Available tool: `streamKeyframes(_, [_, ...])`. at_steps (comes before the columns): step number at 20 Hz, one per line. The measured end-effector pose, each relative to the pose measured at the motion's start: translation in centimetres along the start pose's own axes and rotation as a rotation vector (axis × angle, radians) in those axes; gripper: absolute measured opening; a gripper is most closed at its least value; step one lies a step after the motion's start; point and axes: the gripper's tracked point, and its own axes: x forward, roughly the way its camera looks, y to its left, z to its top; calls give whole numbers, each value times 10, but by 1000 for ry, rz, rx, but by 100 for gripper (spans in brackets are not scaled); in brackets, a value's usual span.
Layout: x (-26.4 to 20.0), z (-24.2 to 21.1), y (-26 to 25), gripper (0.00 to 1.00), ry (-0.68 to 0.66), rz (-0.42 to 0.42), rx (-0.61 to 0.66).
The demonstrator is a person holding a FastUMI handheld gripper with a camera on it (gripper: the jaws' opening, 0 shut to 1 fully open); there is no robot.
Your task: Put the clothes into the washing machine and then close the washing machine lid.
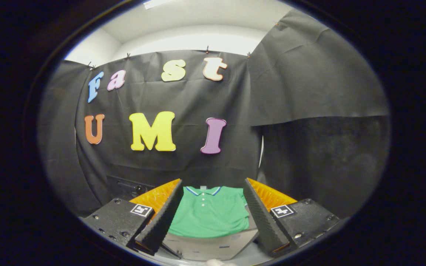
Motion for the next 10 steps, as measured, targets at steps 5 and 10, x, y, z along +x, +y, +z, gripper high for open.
streamKeyframes(5, [87, 5, 16, 100, 42, 37, -1])
streamKeyframes(10, [160, -27, 17, 100, 178, 31, 7])
